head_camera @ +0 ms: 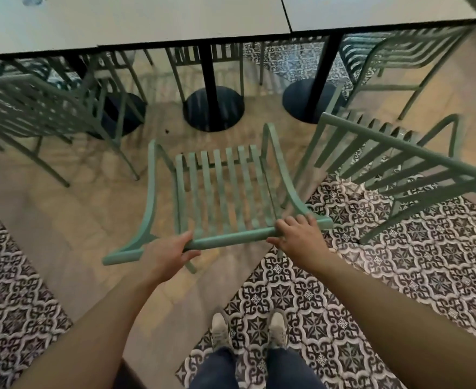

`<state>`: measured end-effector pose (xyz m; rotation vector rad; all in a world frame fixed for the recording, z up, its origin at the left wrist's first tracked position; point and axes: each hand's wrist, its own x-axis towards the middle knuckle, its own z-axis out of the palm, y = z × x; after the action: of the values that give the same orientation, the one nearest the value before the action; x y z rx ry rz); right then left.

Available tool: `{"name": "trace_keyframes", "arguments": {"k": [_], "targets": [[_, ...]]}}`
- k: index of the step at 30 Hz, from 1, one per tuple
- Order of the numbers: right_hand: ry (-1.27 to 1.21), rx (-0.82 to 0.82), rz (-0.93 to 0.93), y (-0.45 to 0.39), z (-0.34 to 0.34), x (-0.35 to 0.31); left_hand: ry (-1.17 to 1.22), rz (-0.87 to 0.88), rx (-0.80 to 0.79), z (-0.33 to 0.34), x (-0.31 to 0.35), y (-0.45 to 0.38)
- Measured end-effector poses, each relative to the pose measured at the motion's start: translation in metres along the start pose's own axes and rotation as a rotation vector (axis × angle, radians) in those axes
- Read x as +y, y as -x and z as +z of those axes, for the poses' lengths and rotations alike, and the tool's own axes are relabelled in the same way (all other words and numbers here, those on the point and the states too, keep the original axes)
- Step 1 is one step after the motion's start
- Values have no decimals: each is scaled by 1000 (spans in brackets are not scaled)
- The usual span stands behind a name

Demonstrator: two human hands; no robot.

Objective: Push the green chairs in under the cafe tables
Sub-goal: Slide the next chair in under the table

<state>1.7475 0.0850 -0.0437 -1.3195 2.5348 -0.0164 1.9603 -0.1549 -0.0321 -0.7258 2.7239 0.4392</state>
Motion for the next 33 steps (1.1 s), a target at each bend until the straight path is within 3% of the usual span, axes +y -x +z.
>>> {"name": "trace_keyframes", "arguments": {"k": [6,8,10,12,14,16,18,20,22,24,29,33], "targets": [[8,3,7,-15,5,-21,-23,6,-46,-12,-29,-4],[-11,13,29,-16,4,-23,72,-17,-69,-12,-36,-3],[-121,112,138,-18,3,-23,214,-110,56,-10,-43,0],[-345,360,427,-16,4,-20,271,-338,342,-4,-55,6],[-757,569,909,-15,4,-15,373,-663,571,4,-70,18],[-1345,546,1318,-17,4,-11,799,-1082,678,9,-80,26],[-1817,358,1394,-26,1,-10,1467,-1366,589,8,-76,26],[-2078,305,1369,-40,-3,-11,1946,-1326,438,-1,-71,17],[-2119,355,1425,-52,-4,-12,2111,-1303,445,-11,-70,4],[-2117,381,1448,-59,-7,-15,2131,-1348,497,-16,-74,-7],[-2125,375,1451,-70,-21,-20,2136,-1350,358,-28,-81,-19],[-2110,364,1459,-88,-29,-25,2132,-1375,358,-37,-93,-37]]}}
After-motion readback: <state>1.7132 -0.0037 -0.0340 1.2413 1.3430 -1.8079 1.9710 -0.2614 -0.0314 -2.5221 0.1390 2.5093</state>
